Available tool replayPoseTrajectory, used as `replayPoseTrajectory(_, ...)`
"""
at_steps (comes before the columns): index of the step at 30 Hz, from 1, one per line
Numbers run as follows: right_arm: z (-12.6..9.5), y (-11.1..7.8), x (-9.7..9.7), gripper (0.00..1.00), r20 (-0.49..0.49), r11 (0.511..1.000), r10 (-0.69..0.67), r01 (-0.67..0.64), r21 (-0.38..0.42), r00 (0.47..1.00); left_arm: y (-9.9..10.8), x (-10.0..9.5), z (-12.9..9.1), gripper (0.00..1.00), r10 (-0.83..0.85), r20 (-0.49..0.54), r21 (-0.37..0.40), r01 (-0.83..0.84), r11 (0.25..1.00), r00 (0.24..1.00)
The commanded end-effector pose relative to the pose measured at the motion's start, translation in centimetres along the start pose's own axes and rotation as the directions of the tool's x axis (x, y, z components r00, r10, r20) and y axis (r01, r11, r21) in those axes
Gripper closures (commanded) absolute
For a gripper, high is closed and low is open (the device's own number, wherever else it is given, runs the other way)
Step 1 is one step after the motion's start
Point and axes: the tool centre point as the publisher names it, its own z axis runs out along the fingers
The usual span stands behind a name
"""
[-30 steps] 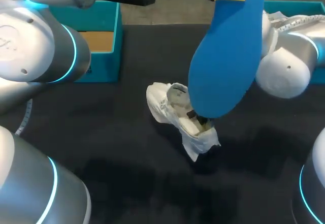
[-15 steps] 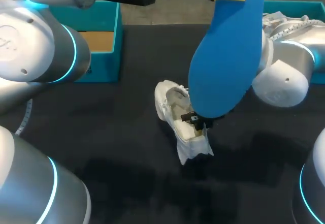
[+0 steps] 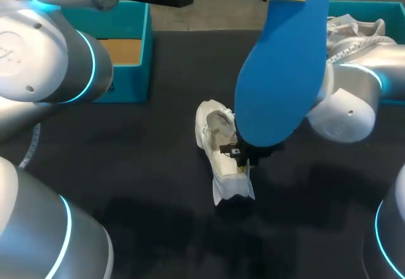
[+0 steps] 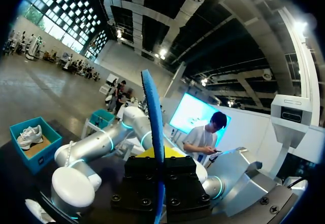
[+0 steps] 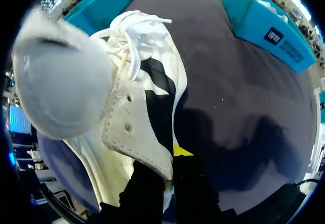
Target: Take the shoe out of the shoebox, open the shoe tongue, remove and reinsert the insole, then place the shoe into the shoebox
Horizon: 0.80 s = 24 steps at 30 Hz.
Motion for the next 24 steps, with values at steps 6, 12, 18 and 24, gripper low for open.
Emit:
replayPoseTrajectory(6,2.7,-1.3,0.5,1.00,-0.018,0.995,0.102,-0.102,-0.015,0.995,0.1,0.0,0.0,1.00,0.000,0.000,0.000,0.000,1.000,1.000)
replayPoseTrajectory(12,3.3,-1.8,0.4,1.00,-0.021,0.994,0.106,-0.107,-0.012,0.994,0.1,0.0,0.0,1.00,0.000,0.000,0.000,0.000,1.000,1.000)
replayPoseTrajectory(18,3.7,-1.9,0.5,1.00,-0.027,0.993,0.113,-0.114,-0.012,0.993,0.1,0.0,0.0,1.00,0.000,0.000,0.000,0.000,1.000,1.000)
replayPoseTrajectory(24,3.6,-2.2,0.5,0.00,-0.018,0.992,0.121,-0.121,-0.022,0.992,0.1,0.0,0.0,1.00,0.000,0.000,0.000,0.000,1.000,1.000)
